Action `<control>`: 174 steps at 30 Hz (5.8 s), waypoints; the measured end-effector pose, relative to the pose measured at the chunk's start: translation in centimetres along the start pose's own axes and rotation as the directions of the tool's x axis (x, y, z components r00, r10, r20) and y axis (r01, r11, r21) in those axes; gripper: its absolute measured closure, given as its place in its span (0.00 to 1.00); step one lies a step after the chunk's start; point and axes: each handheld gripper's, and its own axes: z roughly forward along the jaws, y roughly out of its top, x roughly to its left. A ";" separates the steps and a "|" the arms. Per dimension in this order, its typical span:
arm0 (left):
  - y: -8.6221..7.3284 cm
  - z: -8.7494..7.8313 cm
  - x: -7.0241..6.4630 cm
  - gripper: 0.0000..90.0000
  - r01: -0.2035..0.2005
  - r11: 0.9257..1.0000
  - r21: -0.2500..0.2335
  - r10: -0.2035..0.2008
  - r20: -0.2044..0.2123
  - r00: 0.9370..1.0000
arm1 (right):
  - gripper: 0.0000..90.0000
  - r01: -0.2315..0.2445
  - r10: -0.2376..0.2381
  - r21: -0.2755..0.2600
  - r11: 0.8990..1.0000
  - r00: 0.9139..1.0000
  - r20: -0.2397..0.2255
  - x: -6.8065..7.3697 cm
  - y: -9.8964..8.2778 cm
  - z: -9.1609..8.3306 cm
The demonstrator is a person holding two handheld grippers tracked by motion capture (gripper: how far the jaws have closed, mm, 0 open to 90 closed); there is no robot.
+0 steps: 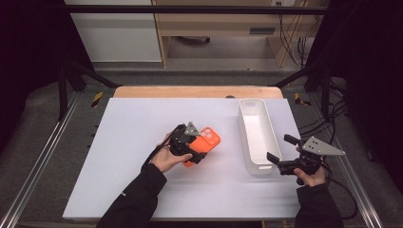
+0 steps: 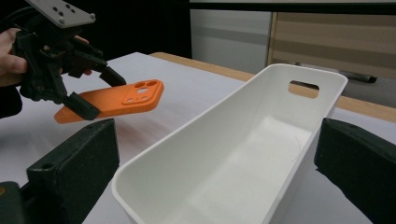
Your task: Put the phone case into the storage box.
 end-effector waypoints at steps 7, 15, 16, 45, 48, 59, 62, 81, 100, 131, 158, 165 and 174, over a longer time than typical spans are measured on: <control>-0.5 -1.5 -0.2 0.15 -0.017 1.000 -0.023 0.017 0.014 1.000 | 0.00 0.006 -0.006 0.000 1.000 1.000 -0.005 0.0 0.0 0.1; -1.5 -3.0 -0.3 0.15 -0.016 0.999 -0.052 0.018 0.034 0.999 | 0.00 0.008 -0.008 0.004 1.000 1.000 -0.008 0.2 0.0 0.1; -1.6 -3.2 -0.4 0.15 -0.019 0.998 -0.053 0.021 0.036 0.999 | 0.00 0.008 -0.008 0.004 1.000 1.000 -0.008 0.2 0.0 0.1; -2.8 -5.5 -1.6 0.15 -0.061 0.992 -0.110 0.070 0.077 0.995 | 0.00 0.055 -0.054 0.022 0.998 0.996 -0.066 1.3 0.6 0.7; -2.7 -5.5 -1.9 0.15 -0.070 0.991 -0.113 0.080 0.081 0.994 | 0.00 0.068 -0.066 0.023 0.997 0.994 -0.083 1.6 0.7 0.9; -2.1 -5.6 -3.0 0.15 -0.104 0.988 -0.116 0.115 0.094 0.989 | 0.00 0.099 -0.094 0.036 0.994 0.989 -0.118 2.4 1.0 1.3; -1.9 -5.7 -3.2 0.15 -0.111 0.987 -0.120 0.123 0.097 0.988 | 0.00 0.106 -0.100 0.040 0.994 0.986 -0.131 2.7 1.2 1.4; -1.0 -5.8 -4.2 0.15 -0.159 0.978 -0.138 0.177 0.133 0.975 | 0.00 0.171 -0.155 0.060 0.983 0.966 -0.209 4.5 1.7 2.6; 0.4 -5.5 -4.7 0.15 -0.215 0.969 -0.125 0.235 0.170 0.957 | 0.00 0.231 -0.203 0.071 0.970 0.939 -0.278 6.3 2.2 3.5; 0.9 -5.3 -5.8 0.15 -0.315 0.942 -0.114 0.333 0.224 0.916 | 0.01 0.332 -0.267 0.112 0.937 0.883 -0.387 8.6 2.3 4.5; 1.2 -5.8 -6.4 0.15 -0.328 0.931 -0.160 0.360 0.253 0.898 | 0.02 0.399 -0.310 0.113 0.910 0.835 -0.454 9.5 3.0 5.4; 1.3 -6.1 -6.6 0.15 -0.332 0.928 -0.169 0.367 0.261 0.893 | 0.02 0.417 -0.323 0.112 0.902 0.823 -0.466 9.8 3.4 6.1; 1.4 -6.1 -7.1 0.15 -0.344 0.921 -0.184 0.384 0.278 0.880 | 0.02 0.425 -0.327 0.110 0.899 0.815 -0.478 9.9 3.7 6.5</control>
